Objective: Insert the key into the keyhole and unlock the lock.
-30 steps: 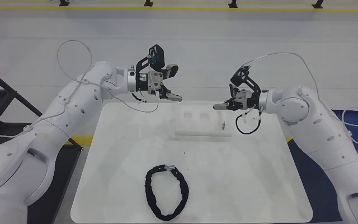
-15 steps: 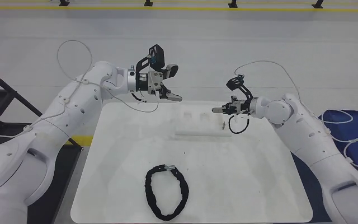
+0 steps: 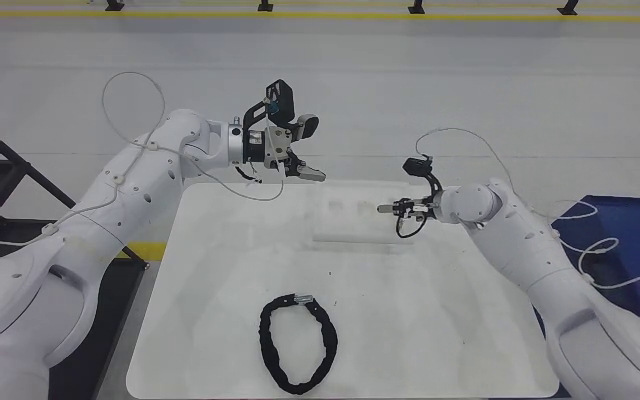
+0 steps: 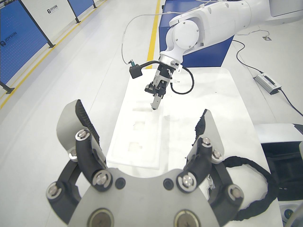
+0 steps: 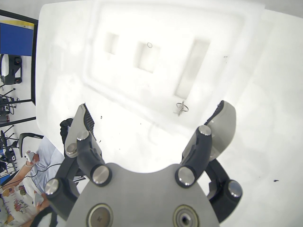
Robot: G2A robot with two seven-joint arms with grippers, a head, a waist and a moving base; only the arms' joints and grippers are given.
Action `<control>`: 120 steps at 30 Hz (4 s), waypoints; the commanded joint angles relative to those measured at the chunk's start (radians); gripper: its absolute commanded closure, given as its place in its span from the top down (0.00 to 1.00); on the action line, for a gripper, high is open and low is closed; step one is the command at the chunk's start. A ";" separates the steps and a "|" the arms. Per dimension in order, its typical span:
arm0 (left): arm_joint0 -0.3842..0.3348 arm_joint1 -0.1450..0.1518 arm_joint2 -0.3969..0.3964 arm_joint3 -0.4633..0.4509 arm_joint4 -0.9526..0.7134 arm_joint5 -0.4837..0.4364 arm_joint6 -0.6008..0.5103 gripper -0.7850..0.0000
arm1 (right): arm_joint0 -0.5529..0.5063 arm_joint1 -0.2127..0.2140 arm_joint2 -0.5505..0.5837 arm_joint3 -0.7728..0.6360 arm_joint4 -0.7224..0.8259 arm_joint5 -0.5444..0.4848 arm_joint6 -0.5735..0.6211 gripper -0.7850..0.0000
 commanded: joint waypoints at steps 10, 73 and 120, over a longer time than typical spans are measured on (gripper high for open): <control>0.000 0.000 0.000 0.000 0.000 0.000 0.000 1.00 | 0.029 -0.069 -0.038 0.121 0.007 -0.068 0.045 1.00; 0.000 0.000 0.000 0.000 0.000 0.000 0.000 1.00 | 0.029 -0.158 -0.057 0.216 -0.327 0.006 -0.023 0.00; 0.000 0.000 0.000 0.000 0.000 0.000 0.000 1.00 | -0.424 0.117 0.607 -0.775 -0.181 -0.282 0.004 0.00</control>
